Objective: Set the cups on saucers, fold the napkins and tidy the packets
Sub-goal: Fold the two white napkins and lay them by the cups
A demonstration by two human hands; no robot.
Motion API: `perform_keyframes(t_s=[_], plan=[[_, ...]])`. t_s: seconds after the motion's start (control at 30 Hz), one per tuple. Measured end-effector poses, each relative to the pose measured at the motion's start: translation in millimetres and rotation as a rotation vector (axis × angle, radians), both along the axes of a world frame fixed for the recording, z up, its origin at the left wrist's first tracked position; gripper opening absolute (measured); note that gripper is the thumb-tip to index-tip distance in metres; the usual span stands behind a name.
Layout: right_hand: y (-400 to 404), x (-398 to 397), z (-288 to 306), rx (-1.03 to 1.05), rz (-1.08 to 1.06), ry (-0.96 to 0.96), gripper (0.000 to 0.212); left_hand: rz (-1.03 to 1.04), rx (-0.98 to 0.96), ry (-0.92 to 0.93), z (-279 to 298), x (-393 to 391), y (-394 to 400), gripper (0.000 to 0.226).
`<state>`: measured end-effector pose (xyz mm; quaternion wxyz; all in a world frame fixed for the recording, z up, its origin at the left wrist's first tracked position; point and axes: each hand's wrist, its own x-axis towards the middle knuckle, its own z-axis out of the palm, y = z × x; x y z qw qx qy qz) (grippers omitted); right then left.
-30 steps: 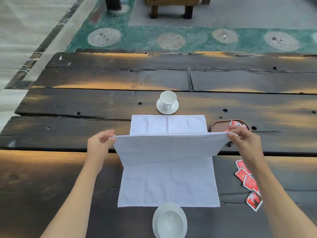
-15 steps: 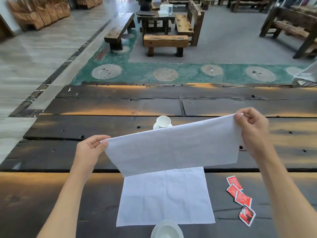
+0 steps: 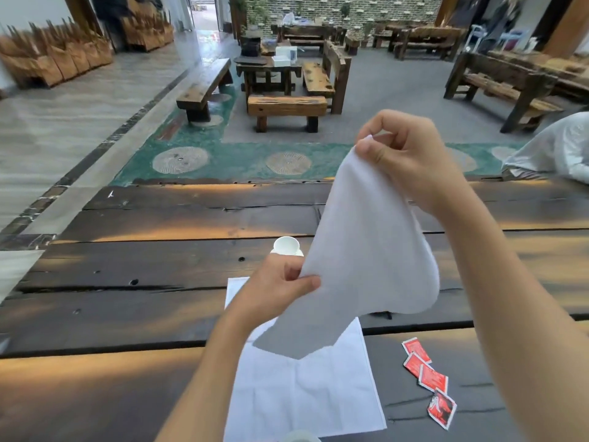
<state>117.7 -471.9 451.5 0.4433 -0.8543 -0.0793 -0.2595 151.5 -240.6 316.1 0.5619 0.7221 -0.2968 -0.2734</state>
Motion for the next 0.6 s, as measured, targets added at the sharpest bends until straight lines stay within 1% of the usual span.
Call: perform_keyframes(t_s=[0.1, 0.2, 0.3, 0.33, 0.4, 0.43, 0.5, 0.57, 0.6], plan=[[-18.6, 13.1, -7.1, -0.08, -0.048, 0.058, 0.014, 0.011, -0.072, 0.129, -12.6, -7.5, -8.6, 0.021], [-43.7, 27.7, -28.4, -0.037, -0.113, 0.182, 0.014, -0.019, -0.195, 0.278, -15.6, -13.8, -5.0, 0.03], [-59.1, 32.9, -71.2, 0.015, -0.201, 0.296, 0.015, -0.083, -0.292, 0.439, -4.1, -19.5, -7.3, 0.055], [-60.5, 31.9, -87.5, 0.053, -0.216, 0.334, 0.014, -0.089, -0.311, 0.464, 1.9, -21.6, -8.8, 0.058], [-61.1, 22.1, -121.0, 0.112, -0.247, 0.421, 0.019, -0.077, -0.354, 0.496, 10.0, -24.5, -10.1, 0.048], [-59.8, 10.9, -138.3, 0.15, -0.283, 0.459, 0.021, -0.063, -0.37, 0.518, 13.0, -26.4, -10.7, 0.044], [-56.0, -23.6, -176.4, 0.326, -0.39, 0.523, 0.025, -0.02, -0.377, 0.536, 15.6, -29.3, -9.6, 0.042], [-48.7, -68.0, -216.3, 0.519, -0.477, 0.629, 0.04, 0.042, -0.385, 0.546, 14.9, -31.1, -5.4, 0.043], [-41.4, -90.2, -232.9, 0.624, -0.463, 0.719, 0.049, 0.074, -0.393, 0.56, 13.3, -31.8, -2.4, 0.045]])
